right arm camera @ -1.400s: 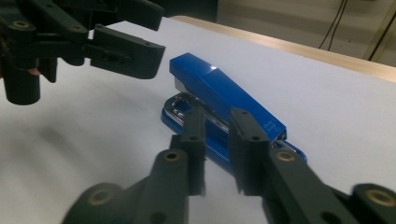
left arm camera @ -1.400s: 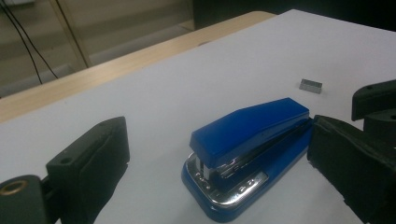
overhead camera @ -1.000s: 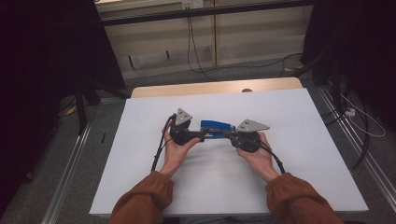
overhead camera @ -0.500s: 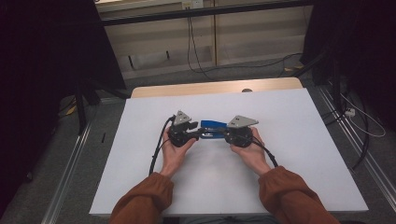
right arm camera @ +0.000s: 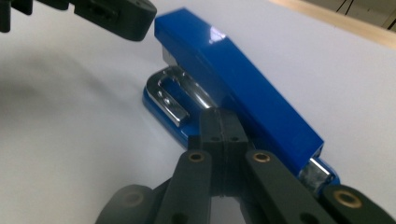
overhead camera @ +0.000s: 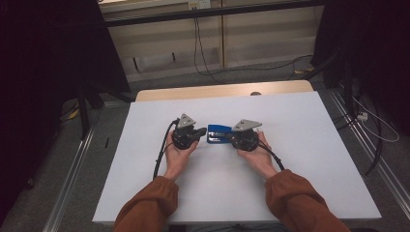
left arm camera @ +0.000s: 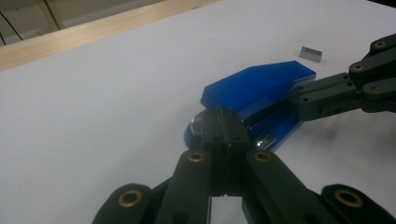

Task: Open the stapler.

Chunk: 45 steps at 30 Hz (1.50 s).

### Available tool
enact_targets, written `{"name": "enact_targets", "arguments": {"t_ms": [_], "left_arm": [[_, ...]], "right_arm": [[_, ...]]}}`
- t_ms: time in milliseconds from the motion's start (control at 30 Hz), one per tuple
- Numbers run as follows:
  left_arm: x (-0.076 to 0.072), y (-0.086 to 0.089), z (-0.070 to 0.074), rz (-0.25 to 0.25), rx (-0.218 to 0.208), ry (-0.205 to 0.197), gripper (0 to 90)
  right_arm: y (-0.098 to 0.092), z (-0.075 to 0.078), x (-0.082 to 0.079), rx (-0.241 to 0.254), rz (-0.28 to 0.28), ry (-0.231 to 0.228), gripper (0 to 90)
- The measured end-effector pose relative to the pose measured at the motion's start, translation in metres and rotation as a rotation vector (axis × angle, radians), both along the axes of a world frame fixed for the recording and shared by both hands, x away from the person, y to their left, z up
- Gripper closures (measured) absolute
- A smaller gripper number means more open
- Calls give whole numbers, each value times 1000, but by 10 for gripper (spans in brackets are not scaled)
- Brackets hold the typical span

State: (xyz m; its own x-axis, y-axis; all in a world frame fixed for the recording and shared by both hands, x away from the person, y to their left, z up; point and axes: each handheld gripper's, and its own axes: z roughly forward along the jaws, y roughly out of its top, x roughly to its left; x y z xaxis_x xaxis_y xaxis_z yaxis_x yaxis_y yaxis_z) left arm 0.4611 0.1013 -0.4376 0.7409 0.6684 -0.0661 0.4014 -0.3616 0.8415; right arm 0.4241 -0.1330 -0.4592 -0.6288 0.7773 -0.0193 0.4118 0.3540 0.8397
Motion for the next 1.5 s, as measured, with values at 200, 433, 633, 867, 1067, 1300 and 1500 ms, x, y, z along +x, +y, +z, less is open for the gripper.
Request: {"name": "enact_targets", "arguments": {"t_ms": [200, 433, 633, 867, 1067, 1300, 1500], "left_arm": [[7, -1, -11, 14, 18, 34, 900], [11, -4, -8, 13, 2, 73, 900], [13, -7, -10, -4, 42, 52, 900], [12, -9, -10, -5, 77, 30, 900], [13, -7, -10, -11, 51, 40, 900], [12, -9, -8, -13, 44, 27, 900], [10, -9, -4, -16, 31, 11, 900]], "right_arm": [[5, -2, 1, -44, 2, 16, 900], [5, -2, 3, -47, 7, 30, 900], [7, -3, 2, -59, 0, 19, 900], [7, -3, 2, -61, -3, 18, 900], [7, -3, 2, -59, -2, 18, 900], [7, -3, 2, -58, -3, 19, 900], [7, -2, 4, -48, -10, 32, 900]]}}
